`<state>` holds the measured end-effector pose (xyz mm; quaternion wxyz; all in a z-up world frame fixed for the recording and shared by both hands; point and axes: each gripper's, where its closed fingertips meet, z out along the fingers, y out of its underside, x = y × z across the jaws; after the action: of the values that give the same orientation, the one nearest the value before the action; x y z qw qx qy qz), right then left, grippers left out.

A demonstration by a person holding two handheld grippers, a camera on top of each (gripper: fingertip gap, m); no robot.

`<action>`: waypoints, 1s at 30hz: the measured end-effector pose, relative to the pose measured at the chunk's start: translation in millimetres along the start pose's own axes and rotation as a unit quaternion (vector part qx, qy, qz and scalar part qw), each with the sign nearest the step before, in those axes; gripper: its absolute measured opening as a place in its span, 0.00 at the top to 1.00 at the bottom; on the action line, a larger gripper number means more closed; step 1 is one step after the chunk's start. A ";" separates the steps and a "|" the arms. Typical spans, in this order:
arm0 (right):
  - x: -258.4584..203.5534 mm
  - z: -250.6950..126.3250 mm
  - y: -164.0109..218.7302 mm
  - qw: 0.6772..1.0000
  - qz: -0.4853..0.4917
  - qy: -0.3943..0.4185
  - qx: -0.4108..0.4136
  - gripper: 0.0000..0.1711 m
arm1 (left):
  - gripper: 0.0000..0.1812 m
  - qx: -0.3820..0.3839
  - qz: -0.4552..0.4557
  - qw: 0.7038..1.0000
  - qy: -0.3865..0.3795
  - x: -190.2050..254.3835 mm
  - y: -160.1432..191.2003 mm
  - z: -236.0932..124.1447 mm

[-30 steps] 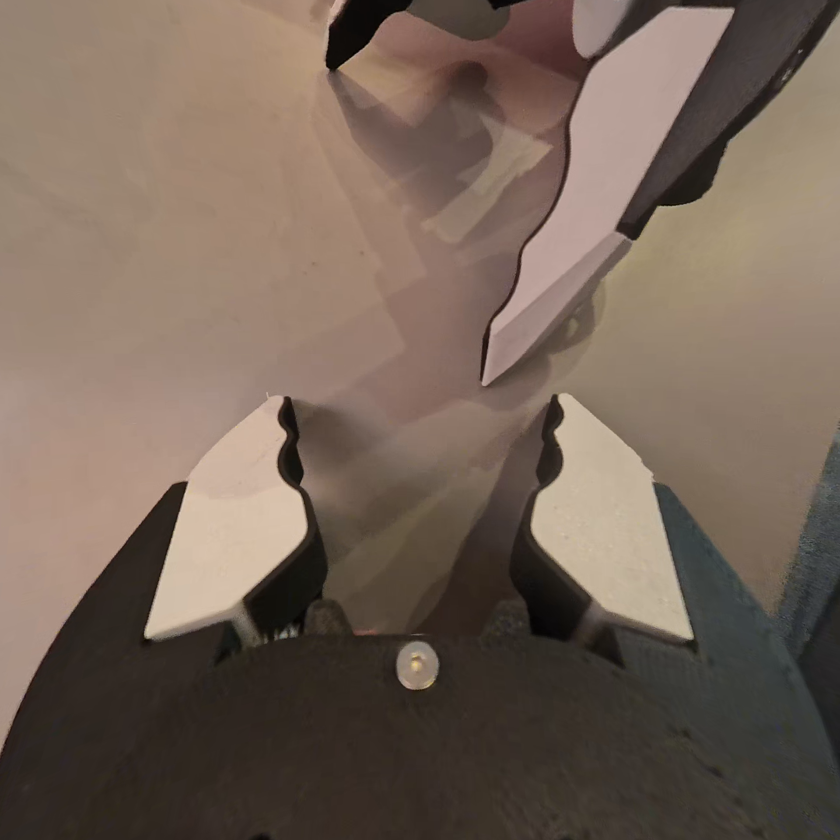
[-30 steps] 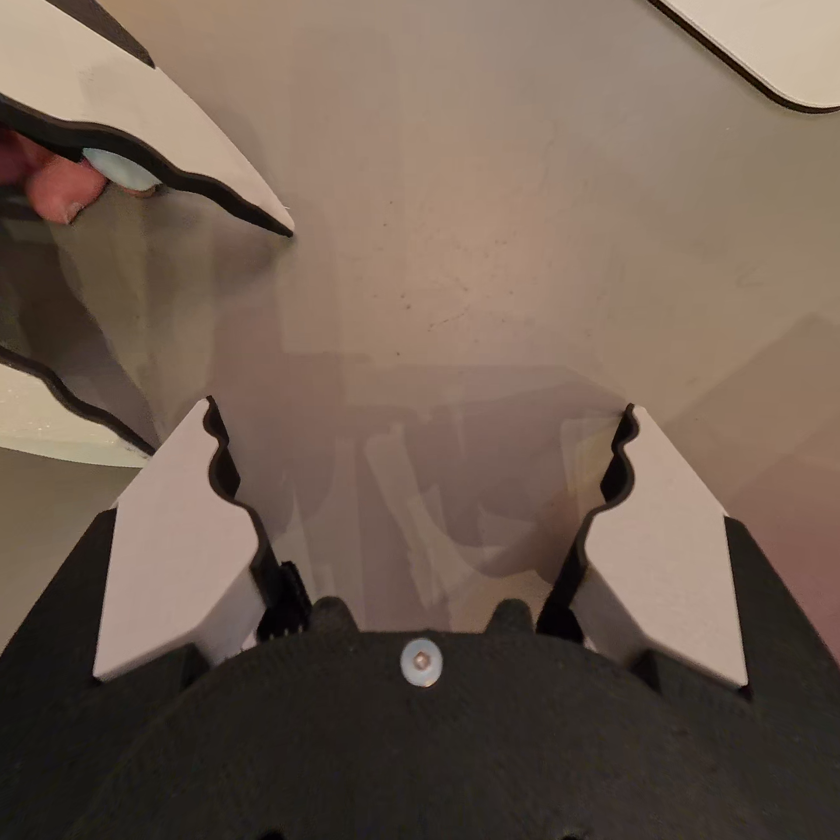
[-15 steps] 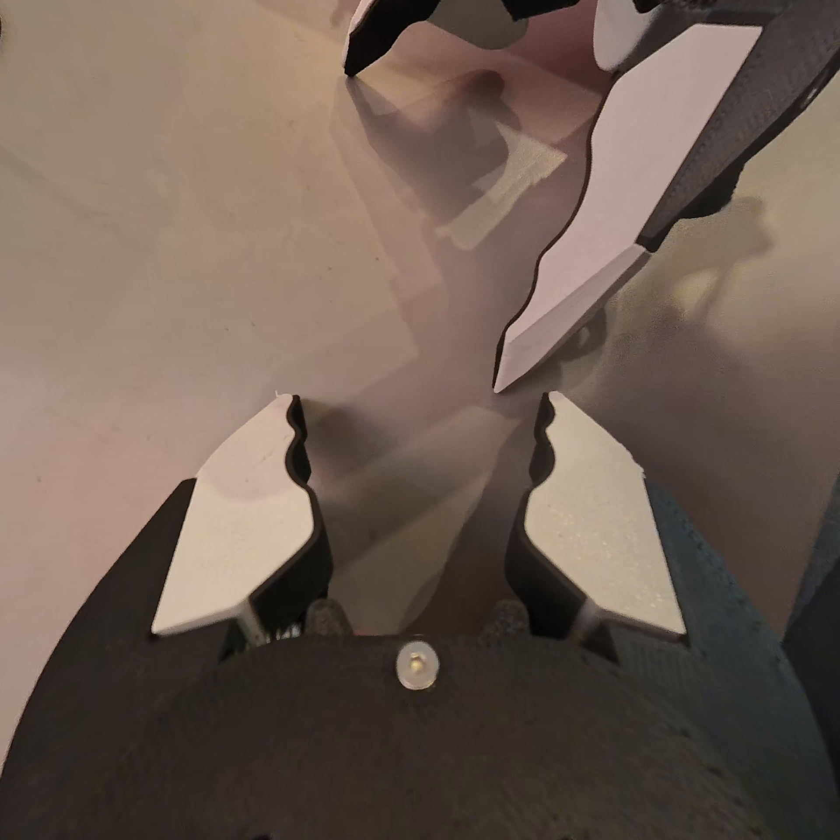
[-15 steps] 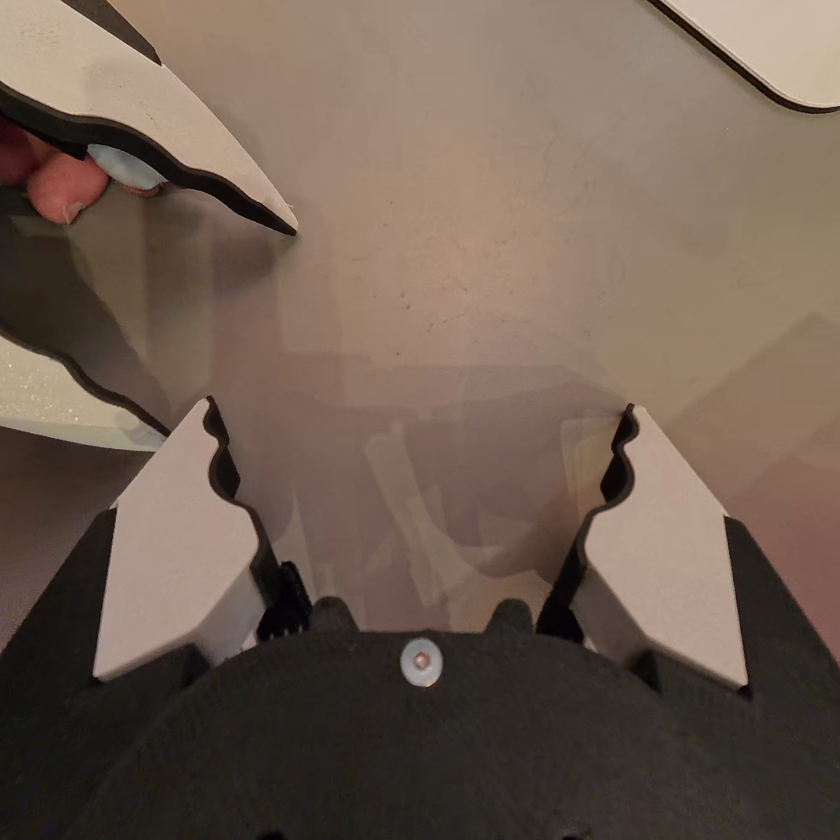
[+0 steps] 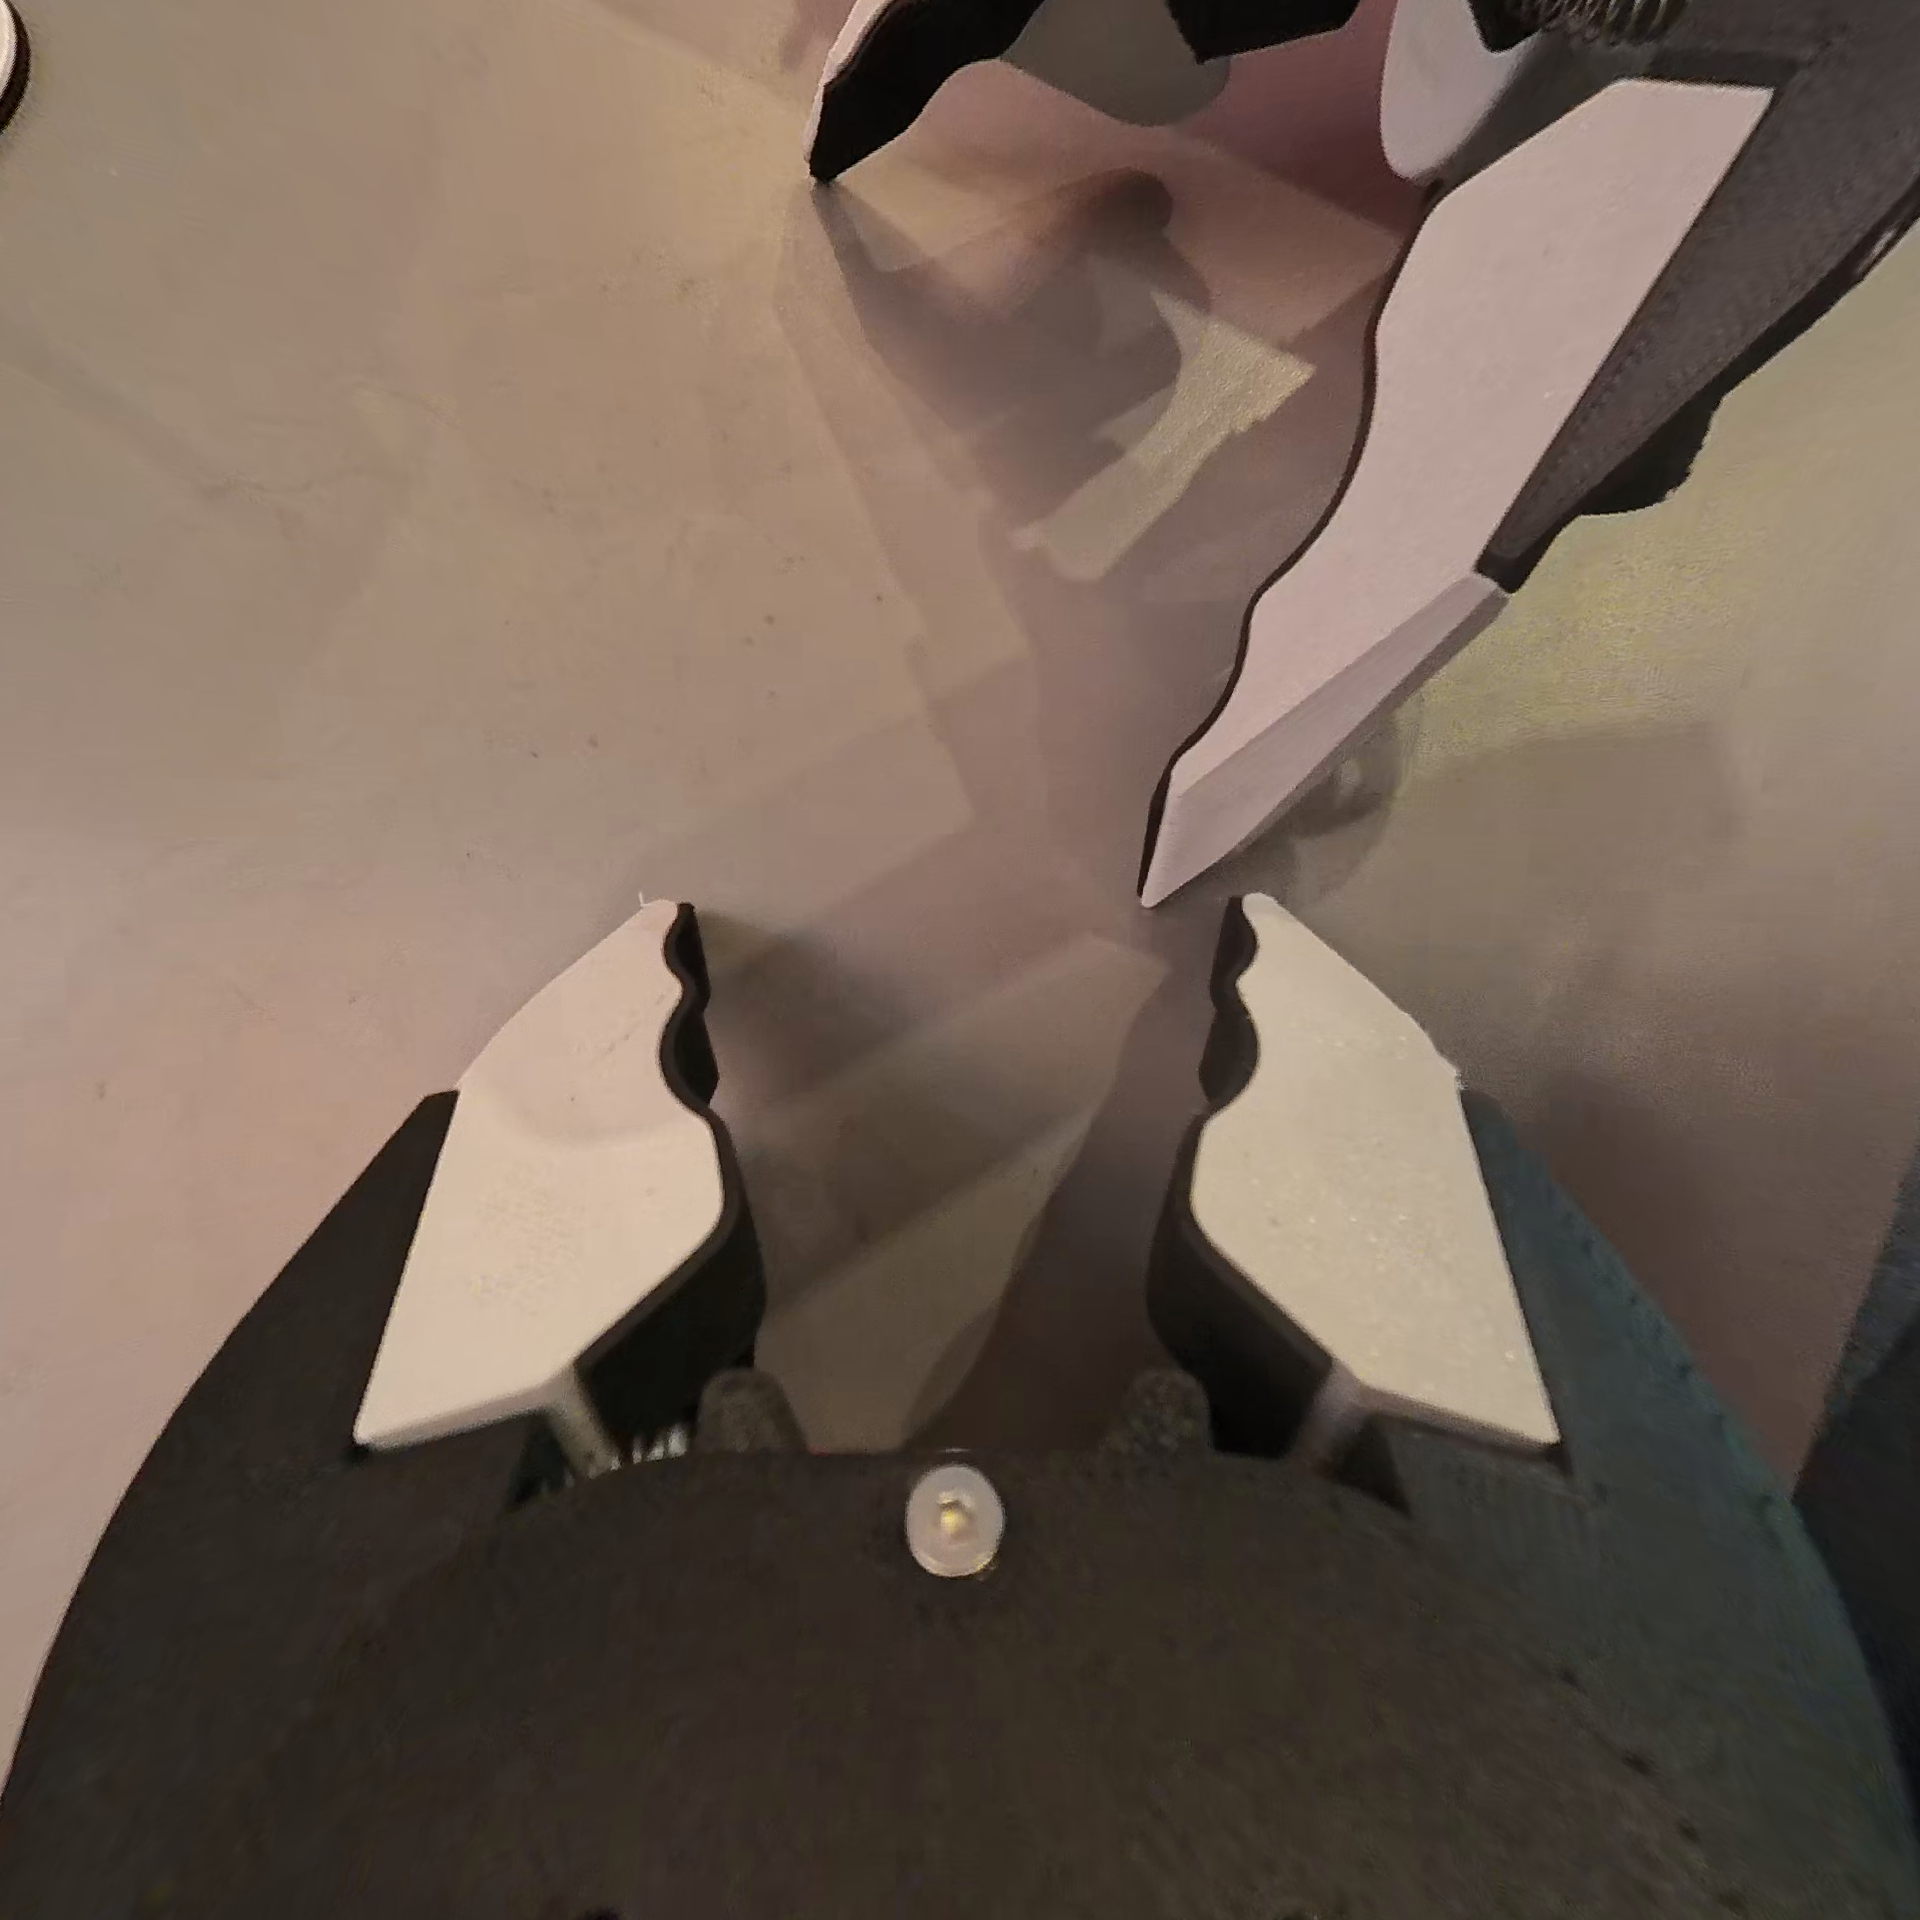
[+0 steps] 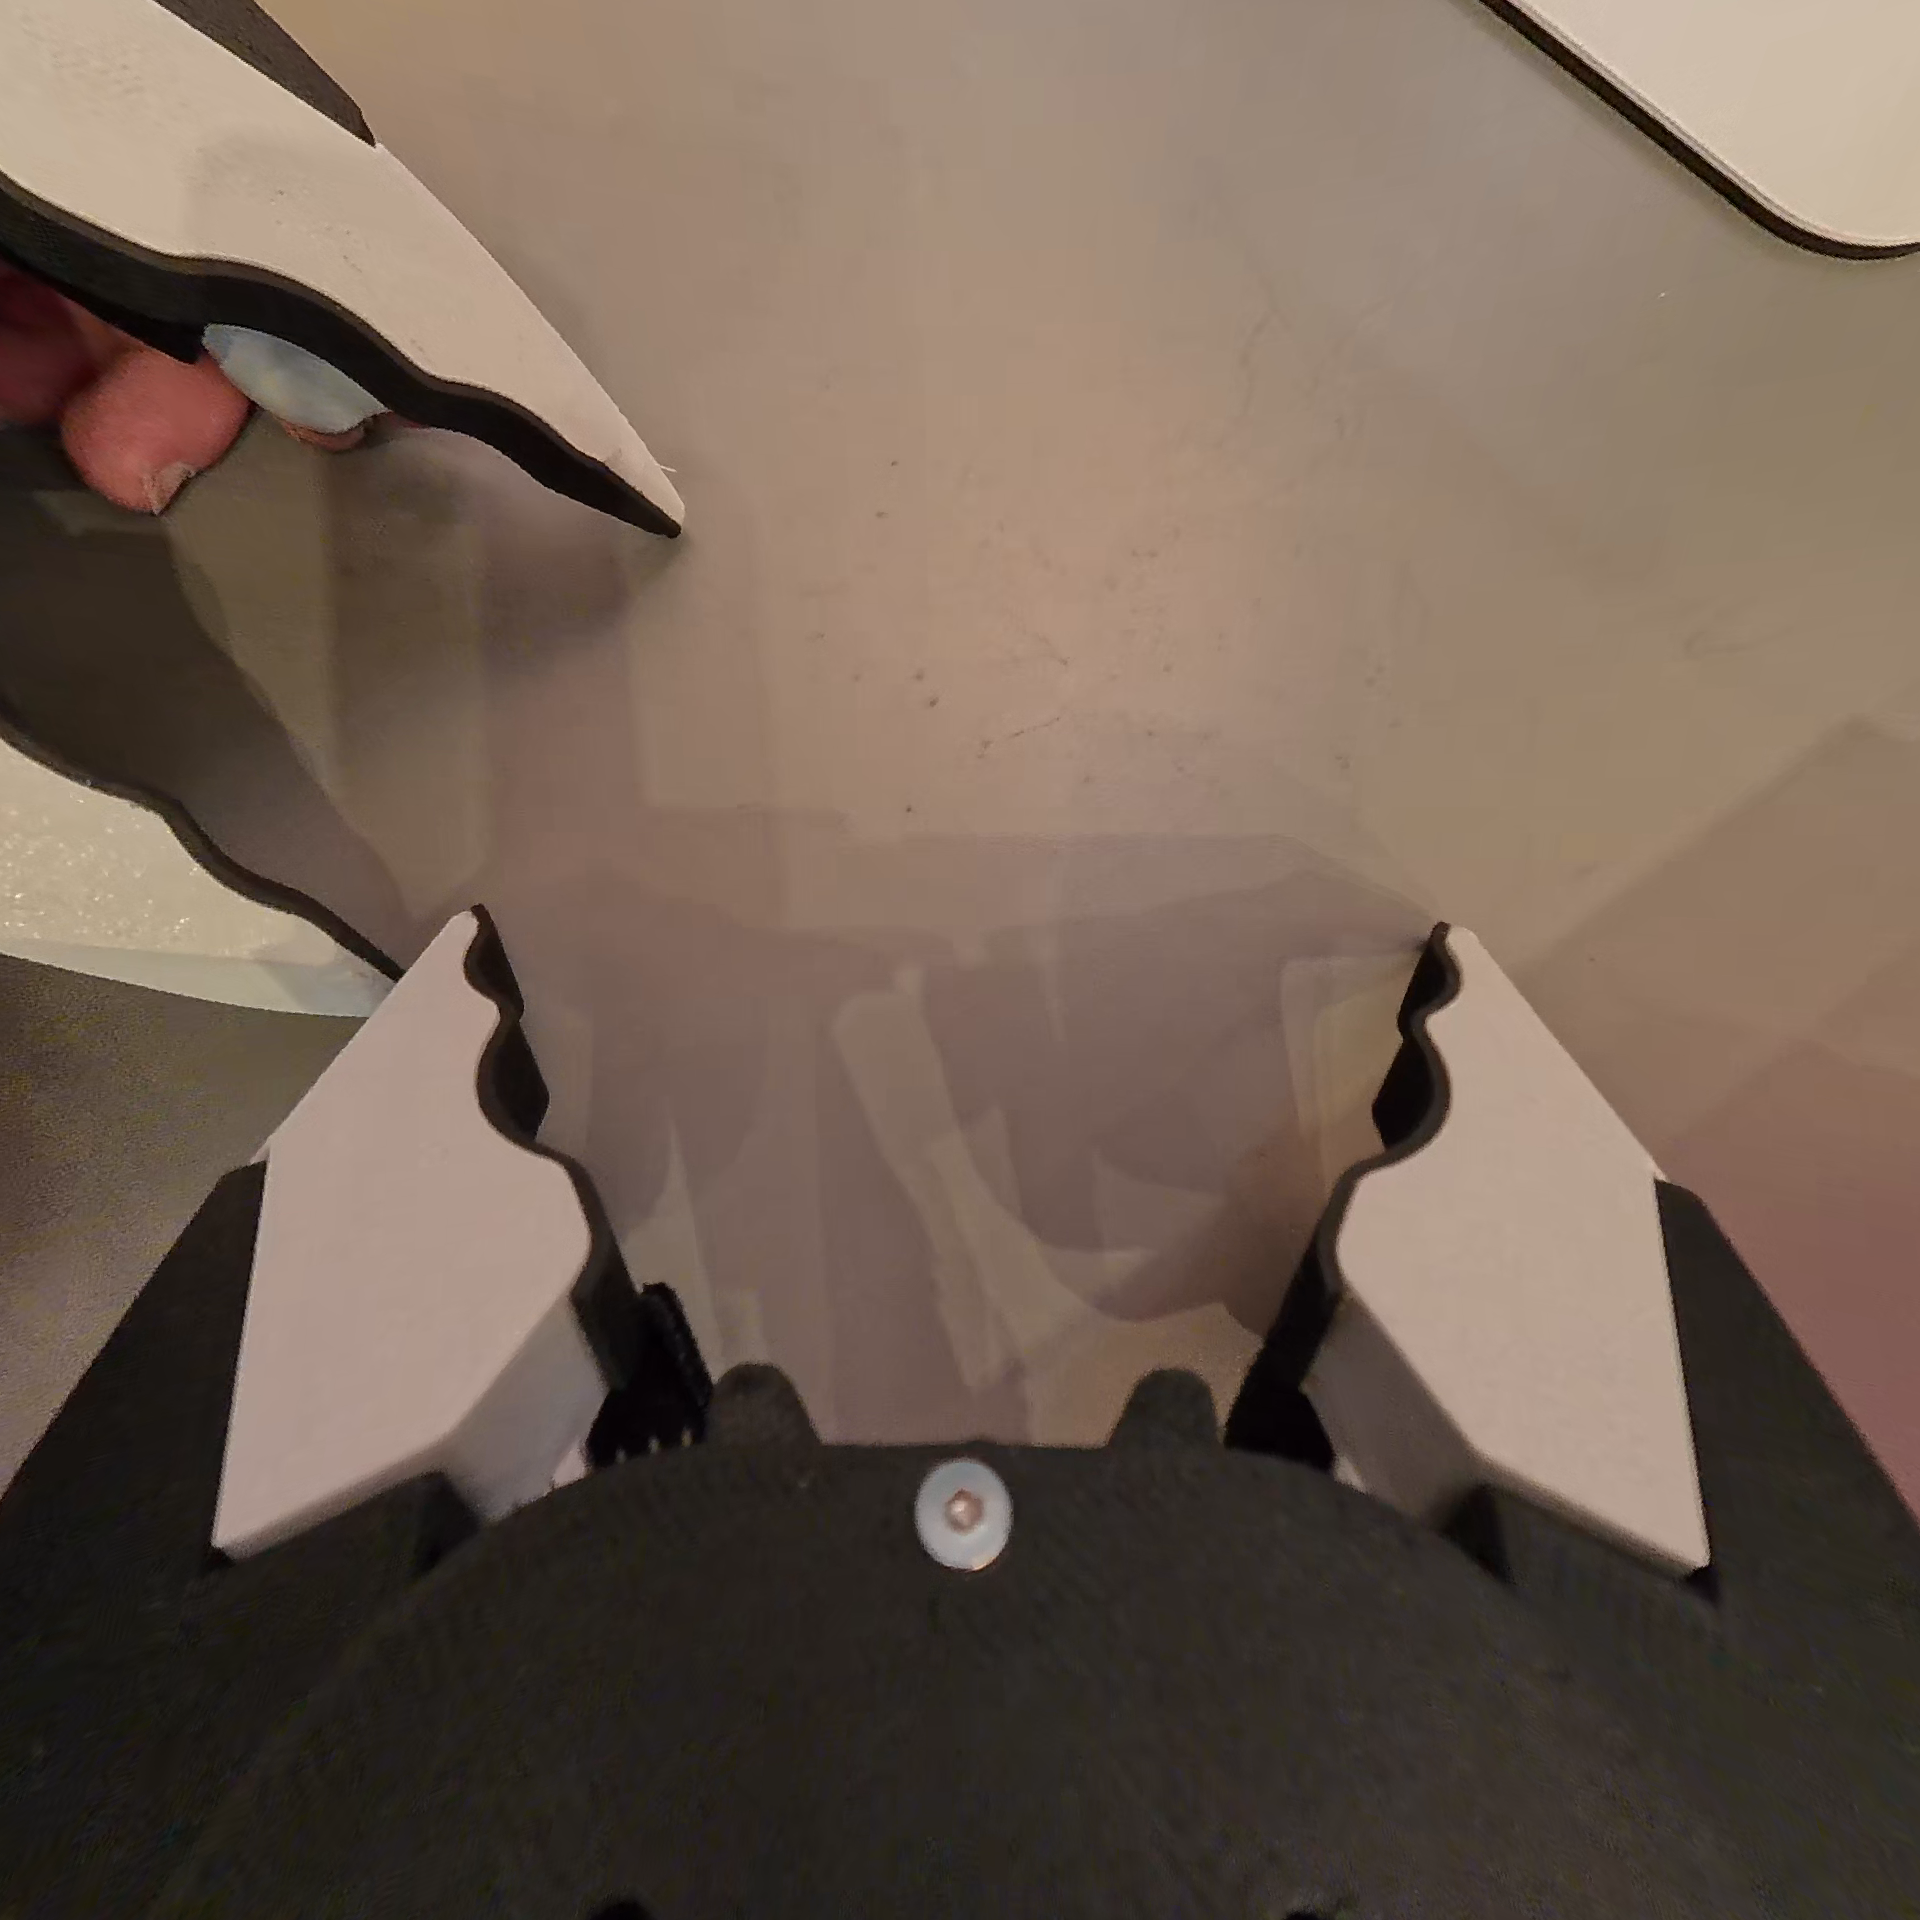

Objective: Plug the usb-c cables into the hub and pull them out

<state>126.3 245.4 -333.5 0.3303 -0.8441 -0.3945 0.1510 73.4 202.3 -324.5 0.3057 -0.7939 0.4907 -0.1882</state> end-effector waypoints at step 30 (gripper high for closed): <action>-0.1 -0.2 -0.1 1.000 0.000 0.000 0.000 0.07 | 0.50 0.174 -0.034 0.982 0.071 27.6 -31.6 -54.3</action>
<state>126.3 245.2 -333.4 0.3302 -0.8442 -0.3944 0.1510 74.2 171.8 -263.1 0.3966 -0.7295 0.4436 -0.3372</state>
